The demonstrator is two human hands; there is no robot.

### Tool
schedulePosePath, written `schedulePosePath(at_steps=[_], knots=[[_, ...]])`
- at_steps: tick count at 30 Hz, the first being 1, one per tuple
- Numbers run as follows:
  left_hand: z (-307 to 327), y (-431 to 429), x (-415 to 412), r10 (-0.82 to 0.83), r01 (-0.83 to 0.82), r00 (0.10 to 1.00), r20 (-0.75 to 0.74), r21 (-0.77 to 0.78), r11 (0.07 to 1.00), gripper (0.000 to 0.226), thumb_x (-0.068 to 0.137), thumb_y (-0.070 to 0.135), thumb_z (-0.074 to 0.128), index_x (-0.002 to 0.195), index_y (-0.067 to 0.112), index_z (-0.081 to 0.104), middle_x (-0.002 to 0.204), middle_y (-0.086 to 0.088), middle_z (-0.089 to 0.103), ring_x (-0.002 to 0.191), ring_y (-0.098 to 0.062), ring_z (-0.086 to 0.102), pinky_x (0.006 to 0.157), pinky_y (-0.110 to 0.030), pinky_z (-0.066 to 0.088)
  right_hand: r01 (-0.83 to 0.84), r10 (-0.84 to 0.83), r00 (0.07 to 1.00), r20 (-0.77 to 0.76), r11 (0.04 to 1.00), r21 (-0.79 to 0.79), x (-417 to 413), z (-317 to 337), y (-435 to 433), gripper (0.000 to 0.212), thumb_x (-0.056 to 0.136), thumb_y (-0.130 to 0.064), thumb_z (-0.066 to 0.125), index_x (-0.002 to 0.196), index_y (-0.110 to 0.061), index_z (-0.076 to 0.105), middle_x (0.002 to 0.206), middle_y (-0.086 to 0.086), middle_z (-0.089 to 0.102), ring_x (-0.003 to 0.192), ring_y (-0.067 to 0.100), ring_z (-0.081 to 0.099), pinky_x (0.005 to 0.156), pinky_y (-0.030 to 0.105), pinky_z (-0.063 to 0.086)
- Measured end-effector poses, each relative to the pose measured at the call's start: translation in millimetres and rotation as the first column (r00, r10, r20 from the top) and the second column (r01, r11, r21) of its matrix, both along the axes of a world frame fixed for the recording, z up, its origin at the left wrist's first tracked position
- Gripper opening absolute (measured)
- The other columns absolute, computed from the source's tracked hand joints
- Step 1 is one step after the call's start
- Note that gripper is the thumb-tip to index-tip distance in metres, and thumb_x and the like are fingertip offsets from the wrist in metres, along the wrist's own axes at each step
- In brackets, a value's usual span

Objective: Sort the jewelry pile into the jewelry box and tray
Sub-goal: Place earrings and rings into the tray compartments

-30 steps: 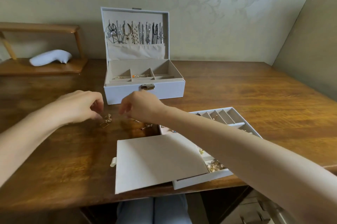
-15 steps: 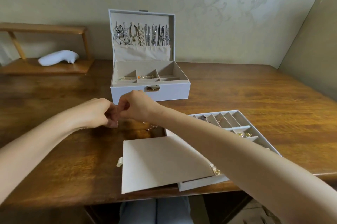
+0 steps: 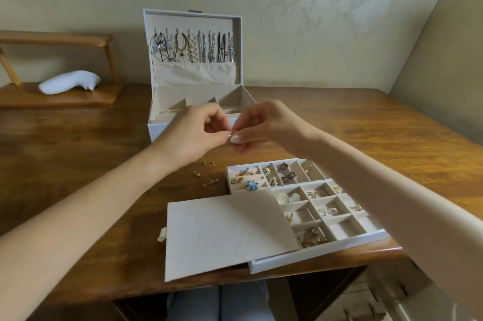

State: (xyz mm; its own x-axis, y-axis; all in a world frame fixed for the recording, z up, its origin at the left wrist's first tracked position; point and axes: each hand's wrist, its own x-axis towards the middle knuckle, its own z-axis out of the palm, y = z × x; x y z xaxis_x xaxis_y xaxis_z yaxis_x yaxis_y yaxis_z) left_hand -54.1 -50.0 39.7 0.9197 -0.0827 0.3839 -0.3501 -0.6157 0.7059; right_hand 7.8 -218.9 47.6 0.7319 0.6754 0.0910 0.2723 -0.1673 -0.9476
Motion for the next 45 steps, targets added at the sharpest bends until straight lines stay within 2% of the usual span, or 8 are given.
schedulePosePath(at_steps=[5,12,18,23,27,39,42,45], knots=[[-5,-37,11,-0.172,0.160,0.984,-0.055,-0.176,0.971,0.019,0.081,0.000,0.067,0.076,0.017,0.061,0.071,0.006,0.061,0.062,0.003,0.055,0.064,-0.013,0.046,0.067,-0.066,0.998,-0.012,0.997,0.025,-5,0,-46,0.018,0.061,-0.005,0.073,0.075,-0.002,0.061,0.062,0.007,0.066,0.055,0.014,0.063,0.058,0.022,0.054],[-7,-56,15,-0.343,0.323,0.936,-0.075,-0.197,0.926,0.017,0.082,0.001,0.068,0.081,0.016,0.061,0.078,0.005,0.063,0.071,0.000,0.059,0.068,-0.014,0.047,0.074,-0.058,0.991,-0.123,0.989,0.130,-7,-7,-83,0.011,0.062,0.000,0.071,0.068,-0.008,0.071,0.070,0.009,0.068,0.060,0.016,0.065,0.063,0.024,0.056],[-8,-55,16,-0.396,0.290,0.890,-0.225,-0.392,0.873,0.011,0.087,0.002,0.062,0.085,0.014,0.061,0.082,0.000,0.065,0.074,-0.011,0.067,0.072,-0.026,0.052,0.089,-0.071,0.994,-0.088,0.973,0.215,-11,-12,-87,0.013,0.055,-0.008,0.076,0.067,-0.009,0.073,0.071,0.010,0.070,0.064,0.018,0.067,0.063,0.024,0.055],[-7,-54,16,-0.394,0.281,0.892,-0.220,-0.412,0.867,0.011,0.086,0.003,0.063,0.083,0.013,0.061,0.082,-0.001,0.064,0.074,-0.013,0.067,0.072,-0.027,0.054,0.106,-0.076,0.988,-0.137,0.968,0.226,-13,-15,-86,0.014,0.056,-0.012,0.076,0.068,-0.007,0.073,0.073,0.013,0.070,0.067,0.021,0.069,0.064,0.025,0.056],[-6,-58,17,-0.390,0.284,0.898,-0.206,-0.407,0.868,0.007,0.085,0.004,0.064,0.085,0.010,0.062,0.083,-0.002,0.063,0.075,-0.011,0.067,0.068,-0.024,0.053,0.057,-0.019,0.981,-0.192,0.979,0.196,-11,-16,-85,0.034,0.055,-0.024,0.087,0.080,-0.008,0.071,0.079,0.014,0.070,0.072,0.023,0.069,0.065,0.028,0.057],[-5,-80,34,-0.341,0.202,0.912,-0.228,-0.475,0.857,0.008,0.086,-0.003,0.062,0.085,0.005,0.058,0.084,-0.013,0.065,0.069,-0.014,0.069,0.066,-0.023,0.057,0.236,-0.221,0.959,-0.176,0.969,0.071,-5,-8,-99,0.023,0.065,0.000,0.070,0.087,-0.002,0.063,0.081,0.013,0.067,0.066,0.018,0.066,0.065,0.023,0.058],[-6,-89,39,-0.332,0.196,0.898,-0.288,-0.415,0.888,0.009,0.086,-0.001,0.063,0.085,0.006,0.058,0.082,-0.010,0.066,0.070,-0.015,0.069,0.067,-0.024,0.058,0.269,-0.261,0.954,-0.147,0.962,0.039,-2,-7,-107,0.021,0.069,0.006,0.068,0.088,-0.002,0.062,0.079,0.014,0.067,0.067,0.020,0.067,0.065,0.024,0.058],[-9,-95,46,-0.261,0.224,0.895,-0.362,-0.141,0.964,0.008,0.088,0.003,0.062,0.086,0.010,0.058,0.076,-0.003,0.068,0.073,-0.015,0.069,0.072,-0.027,0.056,0.318,-0.319,0.948,0.010,0.939,-0.133,2,-6,-114,0.019,0.075,0.013,0.067,0.088,-0.001,0.064,0.077,0.016,0.066,0.065,0.020,0.065,0.061,0.021,0.056]])
